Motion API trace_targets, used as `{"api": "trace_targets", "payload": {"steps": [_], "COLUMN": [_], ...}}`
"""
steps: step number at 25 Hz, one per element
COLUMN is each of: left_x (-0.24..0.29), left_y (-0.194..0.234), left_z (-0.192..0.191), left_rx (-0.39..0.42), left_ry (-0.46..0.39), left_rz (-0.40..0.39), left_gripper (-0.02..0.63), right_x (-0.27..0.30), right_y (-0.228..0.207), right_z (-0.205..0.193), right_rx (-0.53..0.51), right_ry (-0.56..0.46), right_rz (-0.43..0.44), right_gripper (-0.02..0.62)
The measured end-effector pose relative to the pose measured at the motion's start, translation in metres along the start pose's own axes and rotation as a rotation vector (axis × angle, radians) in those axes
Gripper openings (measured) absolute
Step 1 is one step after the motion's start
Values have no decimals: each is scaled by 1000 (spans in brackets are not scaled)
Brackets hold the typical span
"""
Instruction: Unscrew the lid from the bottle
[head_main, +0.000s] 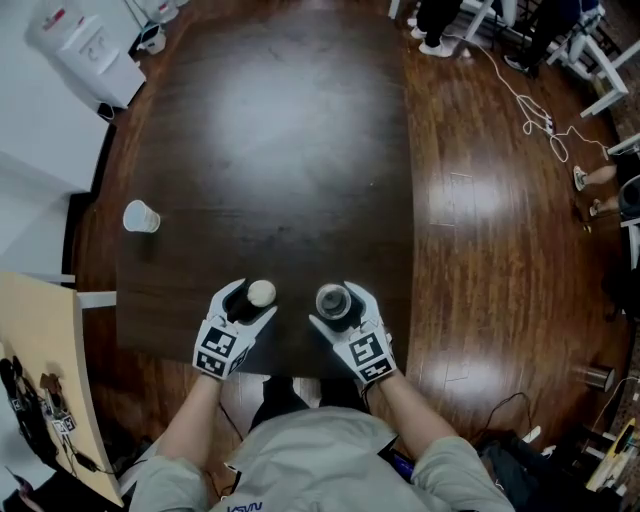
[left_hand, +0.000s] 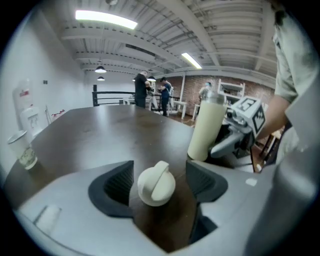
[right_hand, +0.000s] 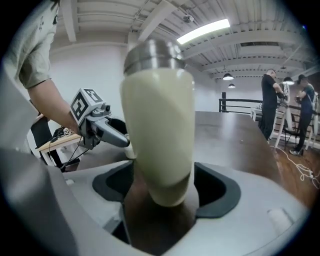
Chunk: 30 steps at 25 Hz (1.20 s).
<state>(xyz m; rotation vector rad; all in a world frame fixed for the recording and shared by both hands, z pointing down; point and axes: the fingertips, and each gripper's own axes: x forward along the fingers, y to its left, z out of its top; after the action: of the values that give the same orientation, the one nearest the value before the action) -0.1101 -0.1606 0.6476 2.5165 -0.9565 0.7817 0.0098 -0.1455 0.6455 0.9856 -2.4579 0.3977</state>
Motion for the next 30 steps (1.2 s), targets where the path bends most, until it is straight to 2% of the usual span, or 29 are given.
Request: {"api": "trace_targets", "payload": {"steps": [2, 3, 5, 6, 7, 8, 9, 10, 15, 18, 22, 26, 30], "left_x": [-26, -36, -54, -62, -69, -73, -75, -74, -74, -82, -104, -135, -175], "left_y": [-1, -5, -17, -24, -29, -34, -39, -44, -62, -78, -101, -130, -167], "left_z": [2, 6, 14, 19, 23, 27, 30, 35, 71, 95, 107, 102, 70], "left_rx": [-129, -203, -342, -387, -414, -423, -419, -405, -258, -162, -65, -16, 21], "left_ry": [-67, -115, -215, -252, -279, -297, -308, -319, -372, -396, -415, -439, -445], "left_rz": [34, 39, 28, 25, 30, 45, 63, 81, 138, 133, 132, 131, 129], "left_gripper": [305, 278, 178, 119, 35, 3, 2, 2, 2, 2, 2, 2, 2], "right_x": [-20, -32, -56, -67, -77, -84, -90, -95, -114, -130, -152, -175, -193], "right_y": [1, -2, -5, -5, -3, -1, 2, 5, 14, 16, 33, 60, 108], "right_z": [-11, -16, -20, -16, -11, -4, 3, 9, 57, 89, 111, 118, 105], "right_rx": [44, 60, 85, 94, 100, 102, 105, 108, 65, 36, 13, 27, 24], "right_ry": [15, 18, 8, -6, -25, -45, -65, -85, -211, -302, -377, -457, -456], "right_rz": [-8, -20, -46, -57, -65, -69, -66, -56, -44, -44, -67, -88, -115], "right_gripper": [370, 370, 368, 340, 241, 154, 12, 0, 0, 0, 0, 0, 0]}}
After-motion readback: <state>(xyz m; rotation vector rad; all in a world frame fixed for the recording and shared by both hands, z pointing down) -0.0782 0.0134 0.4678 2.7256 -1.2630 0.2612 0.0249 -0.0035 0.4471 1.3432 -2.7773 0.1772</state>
